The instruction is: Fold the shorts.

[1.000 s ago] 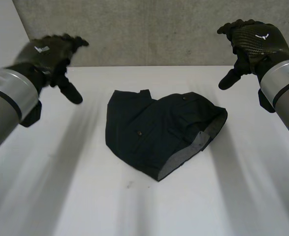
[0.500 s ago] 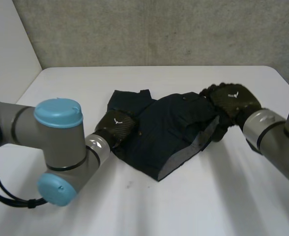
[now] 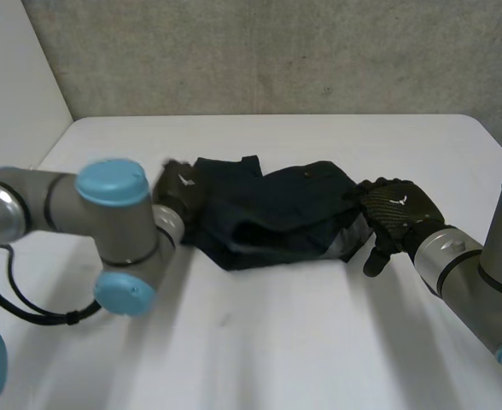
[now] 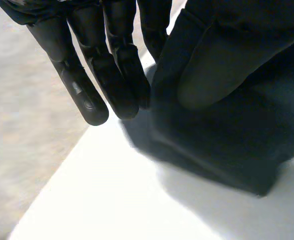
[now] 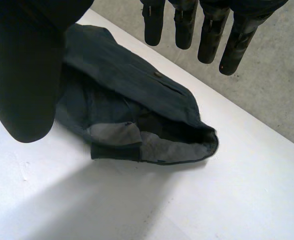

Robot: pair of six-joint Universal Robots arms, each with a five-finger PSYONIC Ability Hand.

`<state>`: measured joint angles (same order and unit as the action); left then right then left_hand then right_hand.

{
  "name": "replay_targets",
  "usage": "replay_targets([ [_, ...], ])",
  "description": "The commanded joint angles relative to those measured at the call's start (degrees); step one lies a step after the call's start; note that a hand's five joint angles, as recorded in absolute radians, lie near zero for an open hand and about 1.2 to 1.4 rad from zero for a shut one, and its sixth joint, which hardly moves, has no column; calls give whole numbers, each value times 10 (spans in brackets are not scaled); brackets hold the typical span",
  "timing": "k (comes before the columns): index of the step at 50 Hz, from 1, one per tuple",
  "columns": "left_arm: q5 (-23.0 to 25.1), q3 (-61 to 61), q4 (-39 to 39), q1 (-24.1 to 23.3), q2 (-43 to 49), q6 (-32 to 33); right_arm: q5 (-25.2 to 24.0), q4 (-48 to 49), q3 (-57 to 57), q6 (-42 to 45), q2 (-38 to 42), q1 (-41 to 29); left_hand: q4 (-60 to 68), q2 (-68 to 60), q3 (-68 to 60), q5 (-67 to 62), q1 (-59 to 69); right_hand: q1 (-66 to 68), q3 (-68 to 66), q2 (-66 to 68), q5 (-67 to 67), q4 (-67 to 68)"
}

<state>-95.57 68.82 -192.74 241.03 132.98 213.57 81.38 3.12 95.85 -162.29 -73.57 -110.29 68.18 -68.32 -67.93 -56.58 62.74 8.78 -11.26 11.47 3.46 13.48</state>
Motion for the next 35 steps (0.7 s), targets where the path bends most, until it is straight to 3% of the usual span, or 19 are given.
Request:
replay_targets([
  [1, -50, -30, -29, 85, -76, -10, 0, 0, -1, 0, 2, -3, 118, -117, -121, -134, 173, 12, 13, -15, -35, -35],
  [11, -49, -65, -126, 81, -145, -87, 2, 0, 1, 0, 4, -5, 118, -117, -121, -134, 173, 12, 13, -15, -35, -35],
  [15, -39, -70, -149, 44, -153, -113, 2, 0, 2, 0, 8, -5, 118, -117, -121, -134, 173, 12, 13, -15, -35, -35],
  [18, 1, -69, -152, -4, -137, -124, 4, 0, 4, 0, 8, -5, 118, -117, -121, -134, 173, 12, 13, -15, -35, -35],
  [23, 69, -63, -143, -83, -51, -126, 5, 0, 8, -1, 7, 1, 118, -117, -121, -134, 173, 12, 13, -15, -35, -35],
  [27, 91, -55, -133, -129, -9, -127, 8, 0, 9, -6, 7, 1, 118, -117, -121, -134, 173, 12, 13, -15, -35, -35],
  [28, 94, -53, -131, -136, -3, -127, 8, 0, 9, -7, 7, 2, 67, -65, -69, -83, 121, 12, 13, -15, -35, -35],
  [30, 103, -50, -129, -146, 5, -127, 9, 0, 9, -7, 7, 4, -161, 163, 159, 145, -107, 12, 13, -15, -35, -35],
  [31, 107, -50, -129, -151, 10, -127, 9, 1, 9, -7, 7, 9, -392, 394, 390, 376, -338, 12, 13, -15, -35, -35],
  [33, 108, -53, -128, -152, 7, -126, 9, 2, 10, -9, 6, 16, -510, 512, 508, 494, -456, 12, 13, -15, -35, -35],
  [35, 105, -53, -129, -151, 2, -126, 8, 2, 11, -9, 5, 22, -534, 536, 532, 518, -480, 12, 13, -15, -35, -35],
])
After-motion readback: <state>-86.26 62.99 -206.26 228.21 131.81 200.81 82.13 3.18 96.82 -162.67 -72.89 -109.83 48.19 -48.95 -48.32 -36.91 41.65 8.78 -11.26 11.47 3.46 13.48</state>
